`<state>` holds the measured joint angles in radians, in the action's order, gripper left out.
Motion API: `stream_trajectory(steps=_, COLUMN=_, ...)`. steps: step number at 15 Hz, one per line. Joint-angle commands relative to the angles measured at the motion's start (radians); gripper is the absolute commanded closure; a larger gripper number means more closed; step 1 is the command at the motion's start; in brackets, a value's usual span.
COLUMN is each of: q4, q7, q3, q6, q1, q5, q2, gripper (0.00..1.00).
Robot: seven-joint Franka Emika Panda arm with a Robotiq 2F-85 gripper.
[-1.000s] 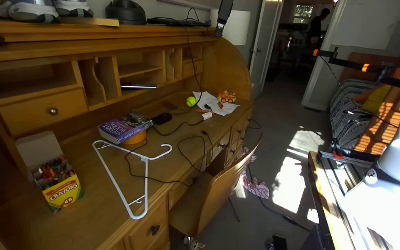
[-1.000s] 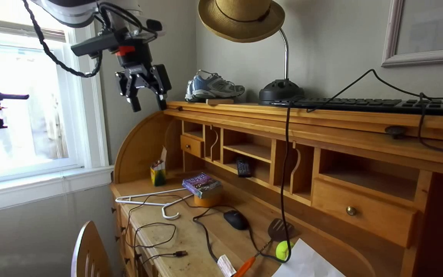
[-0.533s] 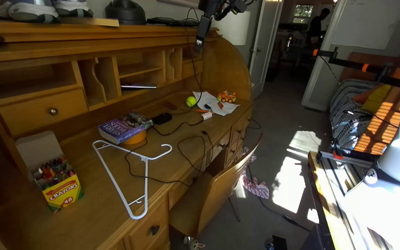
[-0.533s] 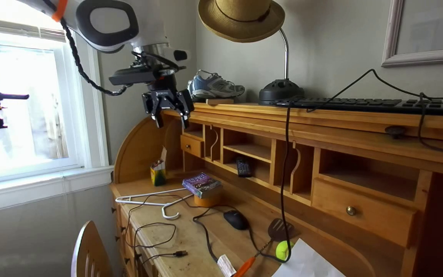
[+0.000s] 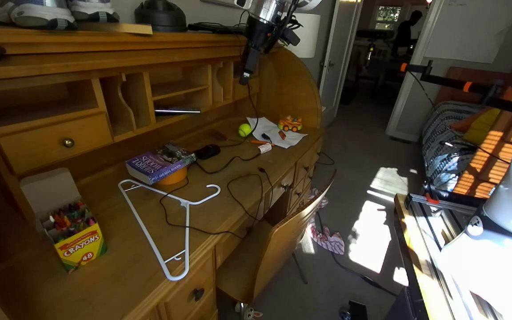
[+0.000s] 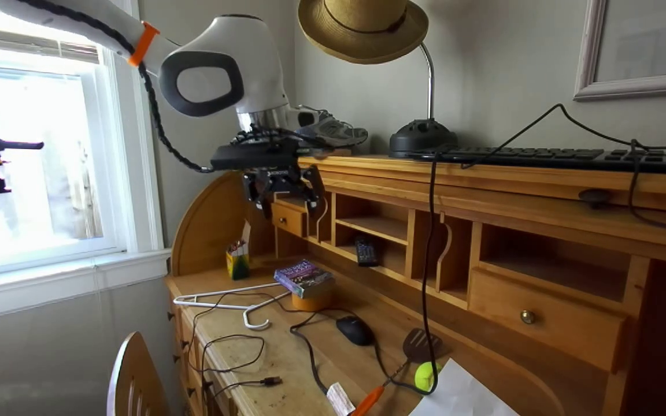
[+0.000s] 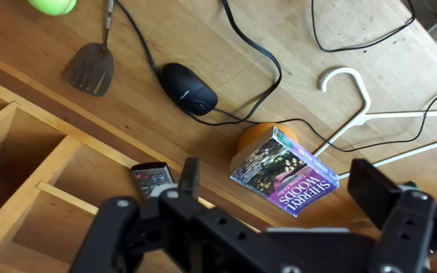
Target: Put the remote on top of the book
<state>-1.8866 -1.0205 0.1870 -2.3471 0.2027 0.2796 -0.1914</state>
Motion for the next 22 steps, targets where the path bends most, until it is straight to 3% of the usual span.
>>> stream_trajectory(steps=1, q4=0.108, q7=-0.187, q3=-0.057, q6=0.01, q1=0.089, q5=0.139, q2=-0.114, gripper=0.0)
stream_trajectory(steps=4, q4=0.196, q7=-0.26, q3=-0.092, q6=-0.002, q1=0.144, q5=0.201, q2=-0.204, gripper=0.0)
stream_trajectory(steps=8, q4=0.307, q7=-0.248, q3=-0.136, q6=-0.011, q1=0.201, q5=0.261, q2=-0.309, gripper=0.0)
stream_trajectory(steps=9, q4=0.234, q7=-0.233, q3=-0.125, q6=-0.002, q1=0.185, q5=0.204, q2=-0.244, gripper=0.0)
stream_trajectory(steps=16, q4=0.298, q7=-0.232, q3=-0.145, q6=-0.004, q1=0.207, q5=0.225, q2=-0.299, gripper=0.0)
stream_trajectory(steps=22, q4=0.301, q7=-0.231, q3=-0.192, q6=-0.096, q1=0.205, q5=0.262, q2=-0.376, gripper=0.0)
